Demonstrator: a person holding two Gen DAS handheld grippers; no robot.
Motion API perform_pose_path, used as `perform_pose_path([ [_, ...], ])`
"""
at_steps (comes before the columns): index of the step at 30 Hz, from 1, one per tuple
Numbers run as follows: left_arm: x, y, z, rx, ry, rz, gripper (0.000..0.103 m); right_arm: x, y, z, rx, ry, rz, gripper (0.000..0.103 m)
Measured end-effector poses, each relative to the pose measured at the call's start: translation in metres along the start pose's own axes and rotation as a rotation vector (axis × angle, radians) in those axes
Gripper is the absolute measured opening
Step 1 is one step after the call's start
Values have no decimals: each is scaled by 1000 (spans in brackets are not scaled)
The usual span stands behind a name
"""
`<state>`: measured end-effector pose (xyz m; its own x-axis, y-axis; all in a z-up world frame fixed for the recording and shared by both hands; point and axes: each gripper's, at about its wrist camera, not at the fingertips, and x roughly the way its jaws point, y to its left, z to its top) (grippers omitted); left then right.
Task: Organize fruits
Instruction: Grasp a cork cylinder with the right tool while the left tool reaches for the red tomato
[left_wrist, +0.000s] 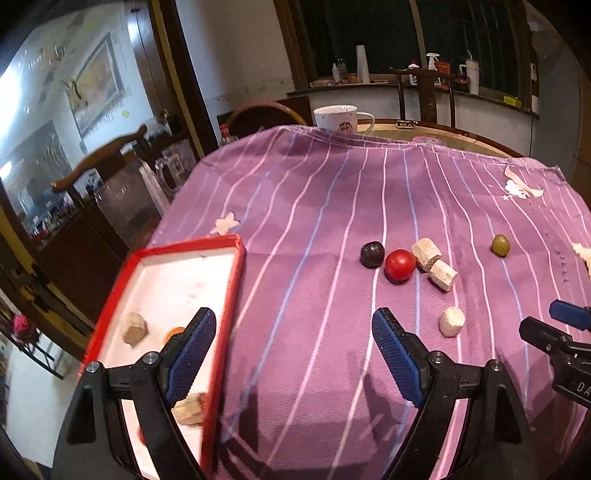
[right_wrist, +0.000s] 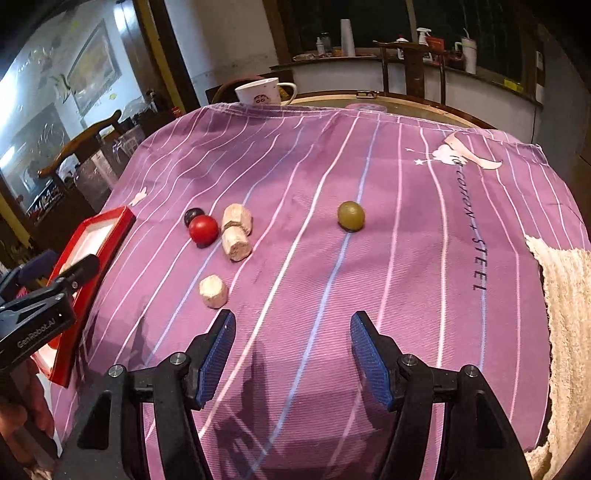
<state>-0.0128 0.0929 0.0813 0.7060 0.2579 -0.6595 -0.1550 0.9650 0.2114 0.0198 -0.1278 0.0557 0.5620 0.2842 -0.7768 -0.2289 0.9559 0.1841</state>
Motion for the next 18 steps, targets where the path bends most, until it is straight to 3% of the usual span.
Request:
perform_pose_path([
  [7,-9,19,-5,-14,-18,-5,86,7,27,1,-51,26,-3,70],
  [18,12,53,-15,-99,50,-45,86,34,54,6,-151,4,-27,69],
])
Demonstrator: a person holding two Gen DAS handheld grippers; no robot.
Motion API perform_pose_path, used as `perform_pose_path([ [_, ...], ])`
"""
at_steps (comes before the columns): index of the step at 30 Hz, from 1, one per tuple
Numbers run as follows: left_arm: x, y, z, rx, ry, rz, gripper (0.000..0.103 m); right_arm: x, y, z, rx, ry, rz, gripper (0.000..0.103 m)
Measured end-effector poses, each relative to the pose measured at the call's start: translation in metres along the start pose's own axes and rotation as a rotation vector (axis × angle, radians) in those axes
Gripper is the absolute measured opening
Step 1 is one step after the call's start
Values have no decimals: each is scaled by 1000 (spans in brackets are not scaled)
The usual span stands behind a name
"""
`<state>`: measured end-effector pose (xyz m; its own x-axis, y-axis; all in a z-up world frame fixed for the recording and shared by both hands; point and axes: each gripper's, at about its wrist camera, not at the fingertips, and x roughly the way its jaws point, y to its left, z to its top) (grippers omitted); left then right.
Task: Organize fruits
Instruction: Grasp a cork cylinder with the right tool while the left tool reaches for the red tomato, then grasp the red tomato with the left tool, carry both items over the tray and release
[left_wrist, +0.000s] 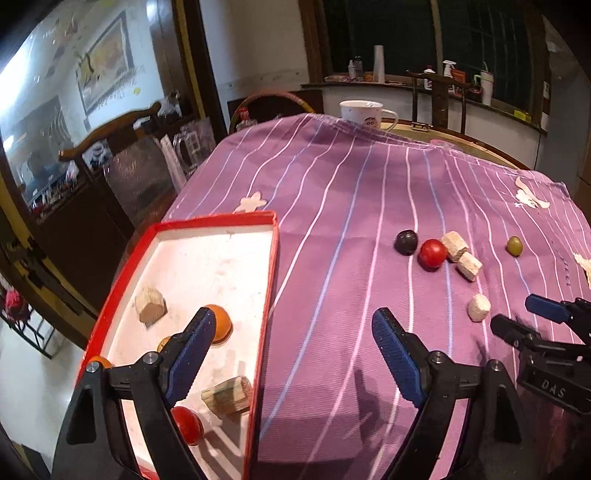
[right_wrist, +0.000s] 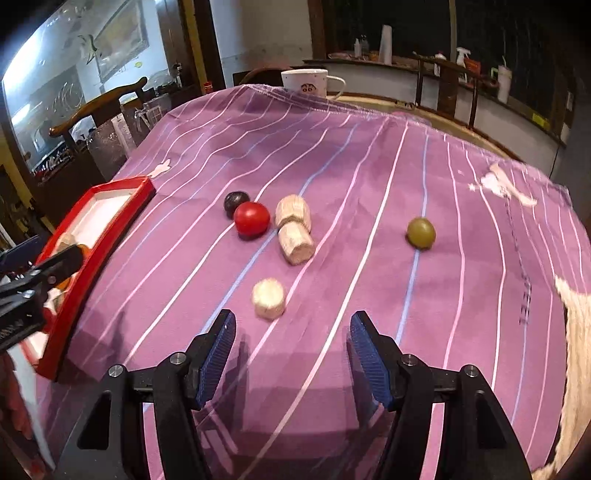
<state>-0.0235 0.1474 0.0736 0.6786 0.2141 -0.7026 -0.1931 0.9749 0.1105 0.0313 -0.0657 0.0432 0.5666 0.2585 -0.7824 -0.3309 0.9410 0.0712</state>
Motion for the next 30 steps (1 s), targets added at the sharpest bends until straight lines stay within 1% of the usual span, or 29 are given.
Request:
perform_pose_path([
  [2,5,6,1,-18,14,-12,86,6,0,3,-12,-1,-2,69],
  [5,13,9,4,-40,37,-45,86,18,1,8,-7,11,16,67],
  [7,16,7,6,-43,49,-72,86,24,4,10,-10,20,37,59],
  [8,17,5,8,-43,55,-90,86,27,7,10,-17,26,43,57],
  [9,20,1,10,-42,62,-118,86,30,10,11,-29,32,40,52],
  [10,23,-1,13,-43,70,-138,86,32,13,11,-35,35,40,45],
  [11,25,-4,14,-44,75,-152,86,33,15,12,-41,28,33,43],
  [13,33,-11,21,-53,90,-195,86,34,16,12,-42,27,33,30],
  [15,43,-20,27,-58,110,-226,86,33,13,13,-34,30,37,25],
  [18,54,-34,35,-41,121,-274,85,29,2,11,6,36,44,24],
  [19,57,-42,37,-22,124,-287,80,25,-3,10,27,32,46,24],
  [20,59,-48,39,-10,127,-299,72,22,-9,9,53,28,50,24],
  [23,73,-65,45,4,161,-377,60,13,-24,5,115,11,71,25],
  [26,90,-76,50,-31,188,-438,58,11,-31,4,146,-3,90,25],
  [30,110,-81,54,-98,205,-473,58,16,-32,3,161,-4,119,25],
])
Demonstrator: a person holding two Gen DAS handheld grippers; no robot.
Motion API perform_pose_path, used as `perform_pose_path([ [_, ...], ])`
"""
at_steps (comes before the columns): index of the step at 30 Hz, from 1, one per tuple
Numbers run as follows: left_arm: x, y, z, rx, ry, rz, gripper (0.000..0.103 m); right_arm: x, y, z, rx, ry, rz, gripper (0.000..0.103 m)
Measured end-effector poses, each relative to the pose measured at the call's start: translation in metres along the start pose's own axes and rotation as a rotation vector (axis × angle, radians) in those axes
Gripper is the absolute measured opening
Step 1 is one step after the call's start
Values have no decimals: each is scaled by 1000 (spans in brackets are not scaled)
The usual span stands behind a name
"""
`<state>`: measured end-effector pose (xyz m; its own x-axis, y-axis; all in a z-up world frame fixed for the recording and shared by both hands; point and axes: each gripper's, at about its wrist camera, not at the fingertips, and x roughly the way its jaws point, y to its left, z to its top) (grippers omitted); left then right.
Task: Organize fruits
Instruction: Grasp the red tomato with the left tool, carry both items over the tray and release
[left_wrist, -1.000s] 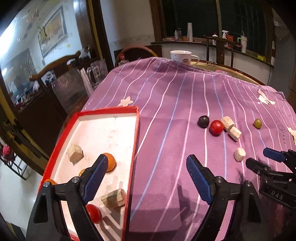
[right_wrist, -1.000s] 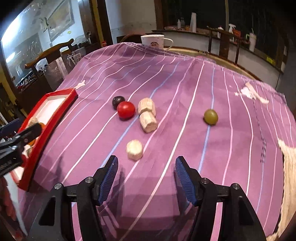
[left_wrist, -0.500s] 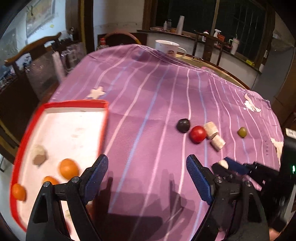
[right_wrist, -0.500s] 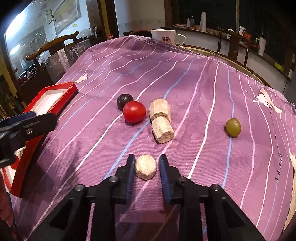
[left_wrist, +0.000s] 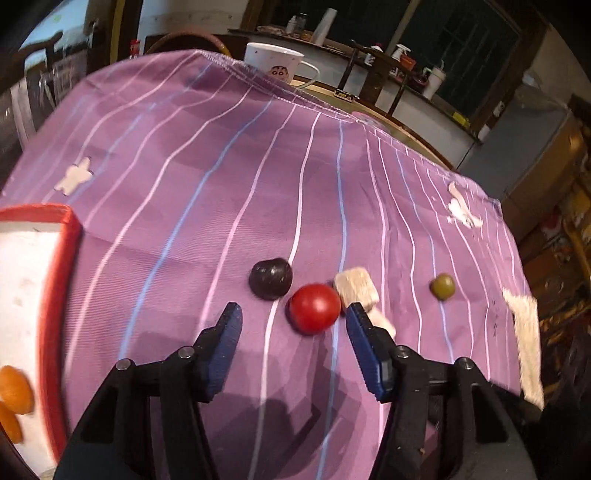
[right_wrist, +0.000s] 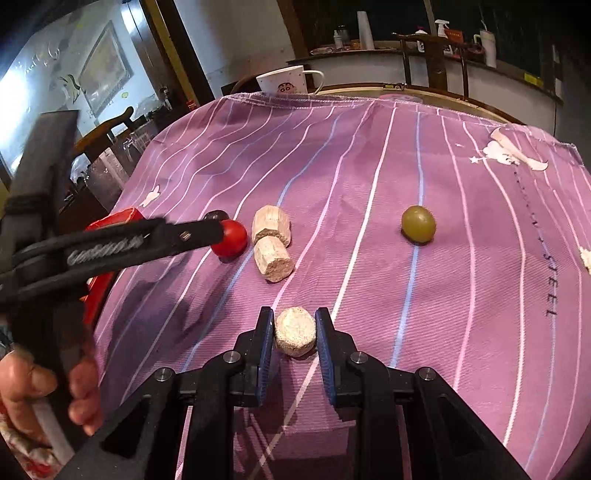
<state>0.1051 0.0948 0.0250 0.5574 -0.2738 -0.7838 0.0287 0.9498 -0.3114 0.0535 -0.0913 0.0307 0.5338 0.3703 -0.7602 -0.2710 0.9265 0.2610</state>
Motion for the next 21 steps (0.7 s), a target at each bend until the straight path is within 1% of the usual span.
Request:
perform_pose_path([
  [3,13,-4,-1,18,16,22,58,3,1,-1,-1,7,8,25],
  [4,14,-8,-1,37,-4,39,58,3,1,-1,-1,6,8,25],
  [5,15,-9,-1,50,-2,51,57,3,1,-2,0,6,11,25],
  [6,15,-12,-1,65,-10,61,54,3,0,-2,3,5,13,25],
  [7,16,-14,-2,71,-11,43,40,3,0,-2,6,5,16,25],
  [8,15,-15,-3,76,-6,24,31,4,-1,-2,10,6,21,25],
  [11,12,-24,-8,118,-14,74,30,4,-2,-3,19,9,29,25],
  [14,1,-21,-13,113,-10,73,30,3,-2,-3,13,8,34,25],
  [17,-24,-8,-18,95,-20,70,30,-3,4,-3,3,3,35,25],
  [19,-48,9,-19,74,-33,73,30,-13,12,-1,-6,-4,56,25],
  [21,-70,28,-20,58,-49,91,30,-22,22,1,-19,-13,80,25],
])
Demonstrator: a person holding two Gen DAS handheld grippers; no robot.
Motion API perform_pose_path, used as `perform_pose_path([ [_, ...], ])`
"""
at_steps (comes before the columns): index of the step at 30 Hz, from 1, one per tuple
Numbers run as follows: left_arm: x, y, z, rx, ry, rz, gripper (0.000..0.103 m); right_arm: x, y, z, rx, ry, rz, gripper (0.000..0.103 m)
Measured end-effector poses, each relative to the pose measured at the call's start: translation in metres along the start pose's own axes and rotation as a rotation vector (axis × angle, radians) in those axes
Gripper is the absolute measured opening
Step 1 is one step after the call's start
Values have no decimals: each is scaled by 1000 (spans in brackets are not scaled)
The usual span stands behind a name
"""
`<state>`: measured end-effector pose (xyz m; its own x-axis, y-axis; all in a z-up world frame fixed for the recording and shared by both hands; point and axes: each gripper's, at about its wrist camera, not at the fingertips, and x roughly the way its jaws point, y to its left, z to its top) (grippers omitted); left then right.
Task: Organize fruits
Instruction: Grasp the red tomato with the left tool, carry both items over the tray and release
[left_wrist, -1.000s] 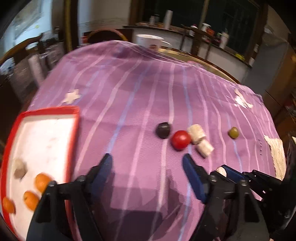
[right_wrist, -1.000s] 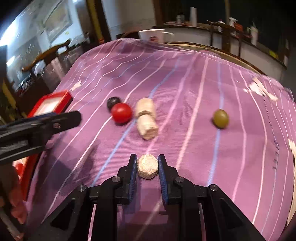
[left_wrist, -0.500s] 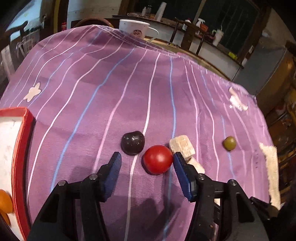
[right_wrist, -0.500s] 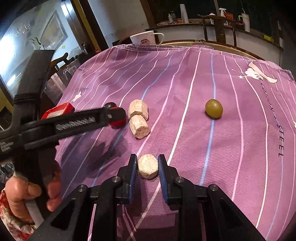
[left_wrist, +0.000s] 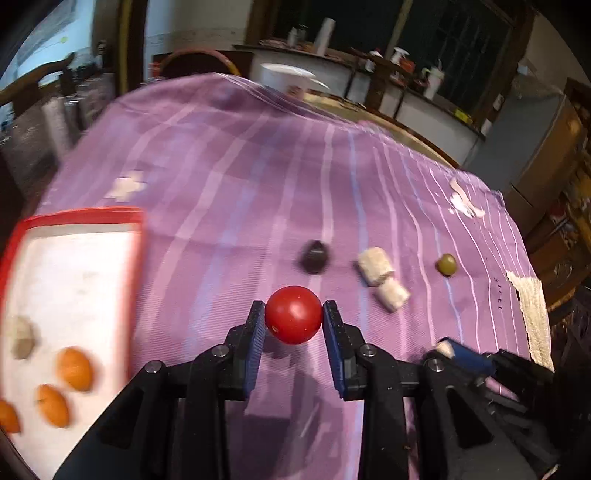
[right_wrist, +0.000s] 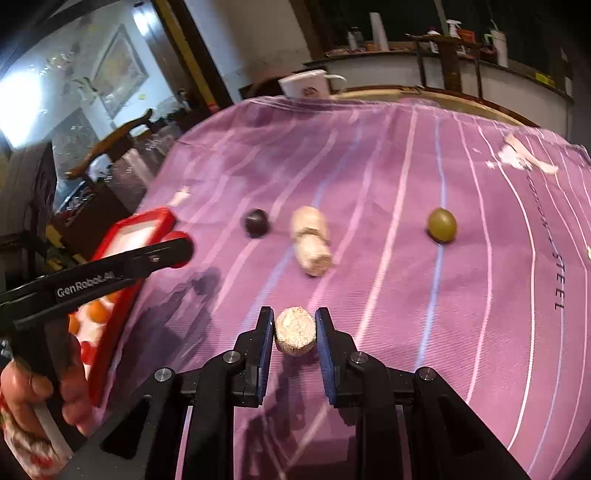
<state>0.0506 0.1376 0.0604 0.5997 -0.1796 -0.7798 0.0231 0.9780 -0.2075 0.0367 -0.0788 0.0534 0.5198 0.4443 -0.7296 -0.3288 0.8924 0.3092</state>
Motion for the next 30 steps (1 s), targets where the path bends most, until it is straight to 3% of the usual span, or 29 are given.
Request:
perform_pose_path([
  [5,-47,75,-5,-87,-35,113,30,-7,45,7,-58,-4,76,25],
  [9,-59,132,-9,-173,-45,216,30,10,98,9,-111,29,157,25],
  [15,-53,197,-14,-308,-26,230,30,51,173,21,-206,67,213,25],
  [18,-52,205,-12,-316,-39,225,31,80,203,26,-256,85,191,25],
  [25,-38,212,-8,-325,-6,199,31,125,230,28,-323,121,132,25],
  [30,-47,215,-13,-351,-29,160,47,128,228,32,-307,113,154,27],
])
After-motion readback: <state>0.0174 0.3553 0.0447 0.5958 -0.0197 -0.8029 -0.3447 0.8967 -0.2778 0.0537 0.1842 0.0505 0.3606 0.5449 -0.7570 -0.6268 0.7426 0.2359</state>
